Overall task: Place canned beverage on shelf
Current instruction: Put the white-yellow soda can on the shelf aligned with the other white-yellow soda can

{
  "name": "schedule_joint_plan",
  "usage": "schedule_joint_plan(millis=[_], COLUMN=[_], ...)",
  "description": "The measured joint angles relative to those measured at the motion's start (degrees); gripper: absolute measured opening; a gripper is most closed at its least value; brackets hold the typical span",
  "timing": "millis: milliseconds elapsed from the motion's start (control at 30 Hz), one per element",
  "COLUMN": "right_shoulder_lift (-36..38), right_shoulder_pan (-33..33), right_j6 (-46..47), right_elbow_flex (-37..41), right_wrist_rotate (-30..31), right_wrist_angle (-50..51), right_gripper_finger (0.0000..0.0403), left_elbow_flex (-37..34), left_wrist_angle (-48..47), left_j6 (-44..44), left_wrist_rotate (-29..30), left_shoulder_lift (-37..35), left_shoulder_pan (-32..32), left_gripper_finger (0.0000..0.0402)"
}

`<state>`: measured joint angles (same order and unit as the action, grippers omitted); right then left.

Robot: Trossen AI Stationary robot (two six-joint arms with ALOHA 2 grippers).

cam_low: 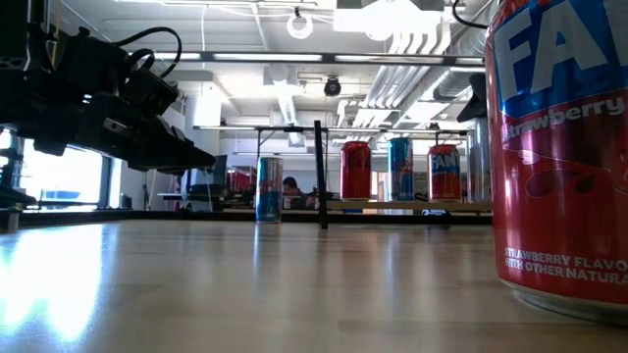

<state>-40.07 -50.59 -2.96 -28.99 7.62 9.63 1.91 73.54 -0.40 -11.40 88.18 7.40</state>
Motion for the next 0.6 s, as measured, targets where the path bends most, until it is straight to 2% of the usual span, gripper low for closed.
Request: schedule_joint_plan(millis=[233,333,467,600], right_shoulder_lift=[0.2,0.5,0.9,0.8], right_shoulder_pan=[0.4,2.9,9.3,18.5], right_j6=[0.0,0.0,0.1,1.7], right_elbow_flex=[-2.2,-4.1,-6.9,-6.5], right_wrist_rotate=[1.0,3.6,9.6,16.7], right_wrist_angle=[-1.3,0.0,3.9,5.9], right_gripper_finger=[0.0279,0.0261,0.0198,0.0093], left_elbow_flex=[0.0,0.0,0.0,0.0], left_wrist_angle=[0.0,0.0,0.0,0.1], left_j6=[0.0,0.0,-0.5,-0.2], left_wrist_rotate=[0.0,0.0,0.0,0.0], left_shoulder_lift=[0.0,0.0,0.0,0.0], left_shoulder_pan=[0.0,0.0,0.0,0.0], left_gripper_finger=[0.0,0.0,0.0,0.0])
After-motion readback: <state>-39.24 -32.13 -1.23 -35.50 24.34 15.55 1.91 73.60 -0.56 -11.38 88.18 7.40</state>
